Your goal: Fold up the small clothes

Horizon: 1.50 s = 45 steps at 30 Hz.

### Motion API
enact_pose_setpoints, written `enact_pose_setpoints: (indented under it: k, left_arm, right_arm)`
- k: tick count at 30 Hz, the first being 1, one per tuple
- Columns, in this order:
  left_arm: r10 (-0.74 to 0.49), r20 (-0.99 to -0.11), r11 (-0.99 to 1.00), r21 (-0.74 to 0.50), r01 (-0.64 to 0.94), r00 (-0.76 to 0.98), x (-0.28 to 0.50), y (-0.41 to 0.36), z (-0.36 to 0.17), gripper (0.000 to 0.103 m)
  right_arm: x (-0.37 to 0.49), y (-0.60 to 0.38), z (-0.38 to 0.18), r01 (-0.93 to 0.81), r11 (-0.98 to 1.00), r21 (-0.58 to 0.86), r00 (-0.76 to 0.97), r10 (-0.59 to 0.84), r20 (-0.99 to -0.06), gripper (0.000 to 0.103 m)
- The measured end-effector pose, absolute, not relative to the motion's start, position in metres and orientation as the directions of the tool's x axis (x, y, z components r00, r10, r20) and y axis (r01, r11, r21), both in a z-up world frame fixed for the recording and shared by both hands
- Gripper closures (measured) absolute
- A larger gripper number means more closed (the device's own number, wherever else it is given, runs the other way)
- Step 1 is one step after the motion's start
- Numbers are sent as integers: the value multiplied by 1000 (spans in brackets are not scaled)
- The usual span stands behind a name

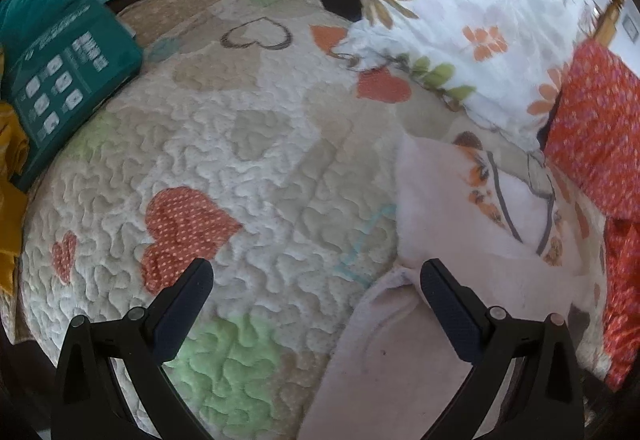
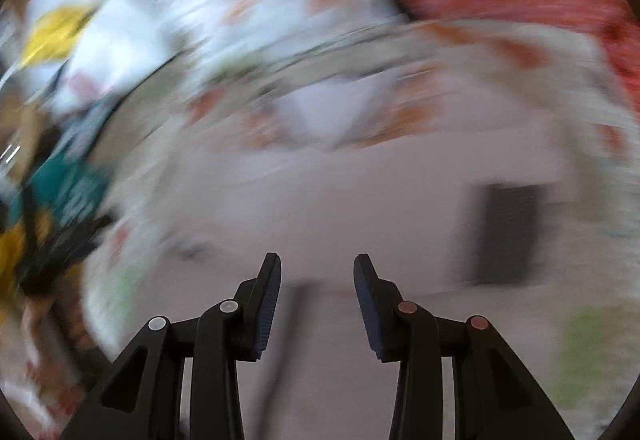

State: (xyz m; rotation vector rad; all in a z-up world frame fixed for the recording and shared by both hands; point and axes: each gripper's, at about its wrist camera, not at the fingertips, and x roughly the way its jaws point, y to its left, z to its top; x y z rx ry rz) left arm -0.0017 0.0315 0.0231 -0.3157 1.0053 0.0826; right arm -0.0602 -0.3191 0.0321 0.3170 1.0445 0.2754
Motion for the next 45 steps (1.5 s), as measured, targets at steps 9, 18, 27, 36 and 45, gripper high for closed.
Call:
enact_pose_setpoints:
  k: [9, 18, 27, 36, 45]
  left_arm:
    - [-119, -835, 938, -272, -214, 538, -2, 45, 26, 0]
    - [-135, -832, 933, -290, -215, 538, -3, 49, 29, 0]
    - [-136, -835, 933, -288, -213, 533, -3, 47, 27, 0]
    - [-121, -840, 925, -288, -247, 529, -4, 59, 24, 0]
    - [-112, -848, 930, -273, -247, 517, 0, 53, 21, 0]
  right_arm:
    - [-27, -199, -22, -89, 918, 387, 407, 388, -827, 62]
    - [-15, -225, -33, 55, 860, 507, 444, 434, -784, 68]
    - [-8, -226, -34, 63, 812, 580, 452, 495, -742, 96]
    - [-2, -184, -32, -33, 796, 605, 389, 568, -726, 98]
    - [5, -166, -49, -51, 766, 641, 317, 621, -717, 96]
